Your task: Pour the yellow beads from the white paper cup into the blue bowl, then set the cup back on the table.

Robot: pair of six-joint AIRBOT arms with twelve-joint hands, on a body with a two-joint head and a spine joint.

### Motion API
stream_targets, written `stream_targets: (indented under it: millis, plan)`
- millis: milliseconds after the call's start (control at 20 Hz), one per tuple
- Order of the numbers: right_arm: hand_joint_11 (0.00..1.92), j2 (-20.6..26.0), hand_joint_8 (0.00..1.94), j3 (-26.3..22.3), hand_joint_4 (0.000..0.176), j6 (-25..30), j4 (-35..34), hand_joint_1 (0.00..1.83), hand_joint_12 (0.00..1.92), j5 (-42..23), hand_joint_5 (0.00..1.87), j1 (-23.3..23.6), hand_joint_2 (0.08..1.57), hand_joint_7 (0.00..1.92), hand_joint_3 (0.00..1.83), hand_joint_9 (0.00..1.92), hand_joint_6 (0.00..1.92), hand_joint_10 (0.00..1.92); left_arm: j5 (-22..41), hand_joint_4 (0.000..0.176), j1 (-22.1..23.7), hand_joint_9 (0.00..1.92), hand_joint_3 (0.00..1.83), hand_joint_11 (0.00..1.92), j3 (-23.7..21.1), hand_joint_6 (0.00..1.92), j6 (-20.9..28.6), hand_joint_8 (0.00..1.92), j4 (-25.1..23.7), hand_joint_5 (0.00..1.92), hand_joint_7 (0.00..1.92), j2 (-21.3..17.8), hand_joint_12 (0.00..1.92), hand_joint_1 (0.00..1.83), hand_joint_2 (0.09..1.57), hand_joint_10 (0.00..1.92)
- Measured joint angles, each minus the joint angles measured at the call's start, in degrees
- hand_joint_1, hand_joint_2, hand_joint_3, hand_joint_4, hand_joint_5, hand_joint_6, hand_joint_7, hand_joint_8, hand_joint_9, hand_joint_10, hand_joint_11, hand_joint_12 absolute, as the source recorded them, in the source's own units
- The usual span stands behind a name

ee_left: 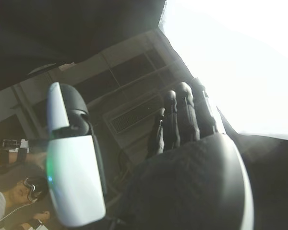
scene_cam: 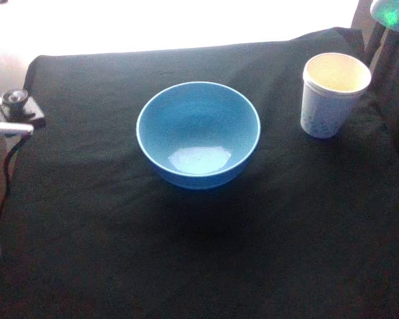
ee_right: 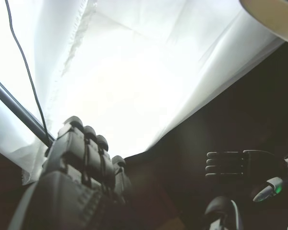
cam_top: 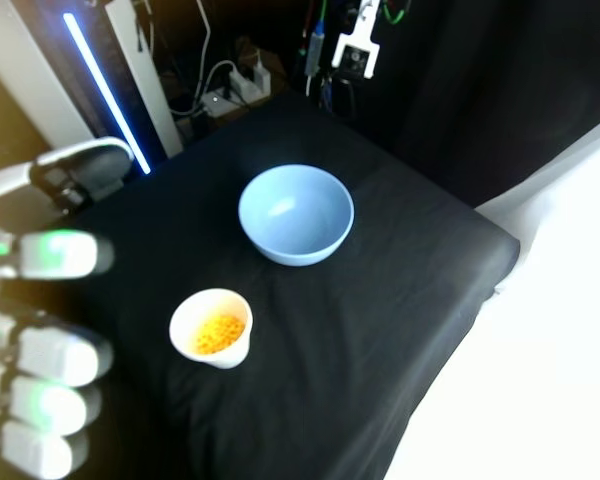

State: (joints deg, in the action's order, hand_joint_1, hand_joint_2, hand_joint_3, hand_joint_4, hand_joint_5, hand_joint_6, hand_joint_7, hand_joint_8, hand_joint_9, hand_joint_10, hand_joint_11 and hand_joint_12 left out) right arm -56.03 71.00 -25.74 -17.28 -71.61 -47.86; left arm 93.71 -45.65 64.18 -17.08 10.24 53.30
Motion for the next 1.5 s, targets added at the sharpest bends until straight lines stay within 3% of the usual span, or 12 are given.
stream_targets:
  millis: [200,550,700,750,800,850,900,1050,1100,1200,1300,1500]
  plan:
    - [0.00,-0.2,0.00,0.1,0.153,0.0,-0.1,0.55,0.39,0.0,0.00,0.0,0.77,0.12,0.00,0.16,0.00,0.00,0.1,0.000,0.0,0.92,0.01,1.11,-0.3,1.57,0.0,1.66,-0.1,0.50,0.69,0.0,1.92,1.11,1.34,1.92]
    - [0.00,-1.5,0.00,0.5,0.153,1.5,0.0,0.55,0.42,0.1,0.00,0.0,0.77,0.14,0.00,0.16,0.00,0.00,0.1,0.000,-0.2,0.99,0.00,1.11,-0.3,1.40,0.1,1.63,-0.1,0.59,0.73,0.0,1.92,1.14,1.30,1.92]
    - [0.00,-1.7,0.00,0.5,0.165,1.7,-0.1,0.59,0.39,0.0,0.00,0.0,0.81,0.15,0.01,0.16,0.00,0.00,0.0,0.000,-0.4,0.88,0.01,0.95,-0.3,1.74,0.2,1.76,0.1,0.48,0.67,0.0,1.92,0.94,1.41,1.89]
    - [0.00,-2.2,0.00,0.8,0.169,1.7,0.1,0.59,0.39,0.0,0.00,0.0,0.81,0.15,0.01,0.16,0.00,0.00,-0.1,0.000,-0.4,0.93,0.00,0.96,0.2,1.57,-0.2,1.34,-0.1,0.59,0.78,0.0,1.87,0.99,1.35,1.66]
    - [0.00,-2.3,0.00,1.1,0.173,1.7,0.2,0.58,0.41,-0.1,0.00,-0.1,0.80,0.16,0.00,0.16,0.00,0.00,0.0,0.000,-0.3,0.88,0.00,0.87,0.5,1.45,-0.6,1.35,0.0,0.62,0.83,0.0,1.79,1.12,1.28,1.45]
    - [0.00,-2.8,0.00,1.8,0.175,1.8,0.5,0.58,0.41,-0.1,0.00,-0.6,0.80,0.16,0.00,0.16,0.00,0.00,0.4,0.117,-0.6,0.68,0.00,0.57,1.6,1.42,-2.5,1.16,0.5,0.68,0.68,0.2,1.71,0.92,1.26,1.32]
    - [0.00,-3.1,0.00,2.3,0.172,1.8,0.4,0.59,0.39,-0.1,0.00,-1.1,0.79,0.17,0.00,0.16,0.00,0.00,0.6,0.000,-1.6,0.65,0.00,0.50,2.4,1.01,-3.3,1.02,1.8,0.71,0.69,0.2,1.62,0.69,1.13,1.20]
    - [0.00,-3.5,0.00,2.7,0.161,1.8,-0.7,0.61,0.42,0.9,0.00,-1.7,0.75,0.17,0.00,0.15,0.00,0.00,-0.9,0.000,-2.6,0.48,0.00,0.24,3.6,0.13,-4.6,0.12,5.7,0.36,0.51,0.9,1.18,0.22,1.04,0.42]
    - [0.00,-3.5,0.00,2.7,0.160,1.8,-0.4,0.60,0.45,0.9,0.00,-1.7,0.75,0.17,0.00,0.15,0.00,0.00,-0.4,0.000,-3.4,0.49,0.00,0.19,3.7,0.03,-5.4,0.03,5.9,0.32,0.49,0.9,0.94,0.20,1.05,0.20]
    - [0.00,-3.5,0.00,2.7,0.168,1.9,-0.1,0.61,0.43,0.7,0.00,-2.2,0.76,0.16,0.00,0.15,0.00,0.00,-1.7,0.000,-4.6,0.73,0.00,0.35,4.7,0.00,-6.1,0.00,6.5,0.47,0.66,1.7,0.94,0.36,0.97,0.06]
    - [0.00,-3.5,0.00,2.7,0.176,2.3,-0.2,0.64,0.43,0.9,0.00,-3.0,0.76,0.15,0.00,0.14,0.00,0.00,-9.2,0.000,-4.6,0.39,0.00,0.13,7.0,0.00,-6.3,0.00,9.0,0.29,0.39,3.3,0.52,0.45,0.83,0.00]
    - [0.00,-3.8,0.00,2.7,0.176,3.2,-0.9,0.62,0.31,0.6,0.00,-3.9,0.75,0.11,0.00,0.07,0.00,0.00,-15.6,0.016,-4.8,0.23,0.01,0.07,8.3,0.00,-6.4,0.00,8.0,0.12,0.25,3.6,0.46,0.50,0.84,0.00]
